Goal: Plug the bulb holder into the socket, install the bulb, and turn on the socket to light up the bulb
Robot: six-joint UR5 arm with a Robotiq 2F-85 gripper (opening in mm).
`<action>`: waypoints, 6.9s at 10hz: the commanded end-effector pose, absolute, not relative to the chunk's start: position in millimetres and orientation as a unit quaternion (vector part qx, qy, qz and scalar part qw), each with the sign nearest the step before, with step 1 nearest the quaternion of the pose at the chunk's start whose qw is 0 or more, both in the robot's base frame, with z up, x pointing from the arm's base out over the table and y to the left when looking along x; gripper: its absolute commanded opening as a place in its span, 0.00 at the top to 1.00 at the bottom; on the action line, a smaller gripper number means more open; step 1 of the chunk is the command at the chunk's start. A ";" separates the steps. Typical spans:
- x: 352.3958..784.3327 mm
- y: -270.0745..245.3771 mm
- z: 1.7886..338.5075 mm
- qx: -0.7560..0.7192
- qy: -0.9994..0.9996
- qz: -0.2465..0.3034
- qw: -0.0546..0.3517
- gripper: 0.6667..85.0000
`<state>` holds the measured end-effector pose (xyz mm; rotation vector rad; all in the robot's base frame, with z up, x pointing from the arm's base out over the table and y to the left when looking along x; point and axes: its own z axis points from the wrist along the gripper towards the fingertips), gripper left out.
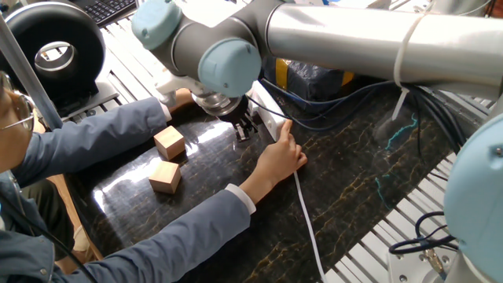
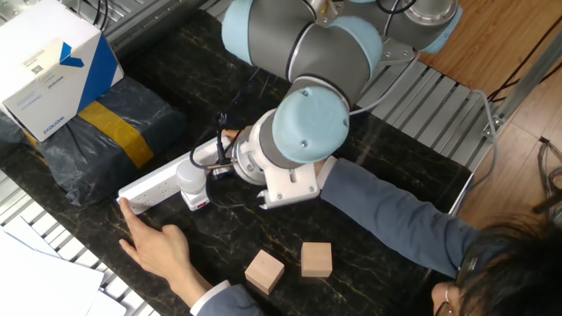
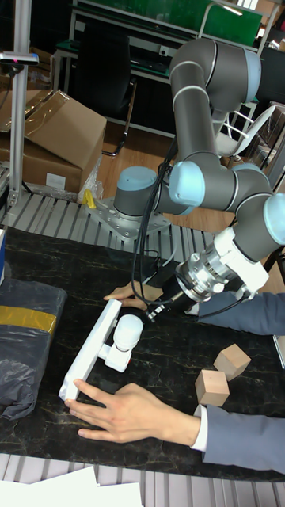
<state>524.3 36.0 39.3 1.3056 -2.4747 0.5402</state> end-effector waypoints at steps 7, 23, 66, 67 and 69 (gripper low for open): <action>531.3 74.8 17.2 0.456 -0.876 0.124 0.095 1.00; 516.8 44.6 28.4 0.491 -0.837 0.207 0.126 1.00; 515.8 -13.5 37.2 0.485 -0.783 0.342 0.185 1.00; 515.8 -15.4 39.8 0.484 -0.781 0.347 0.188 1.00; 517.3 -18.7 40.3 0.482 -0.779 0.352 0.189 1.00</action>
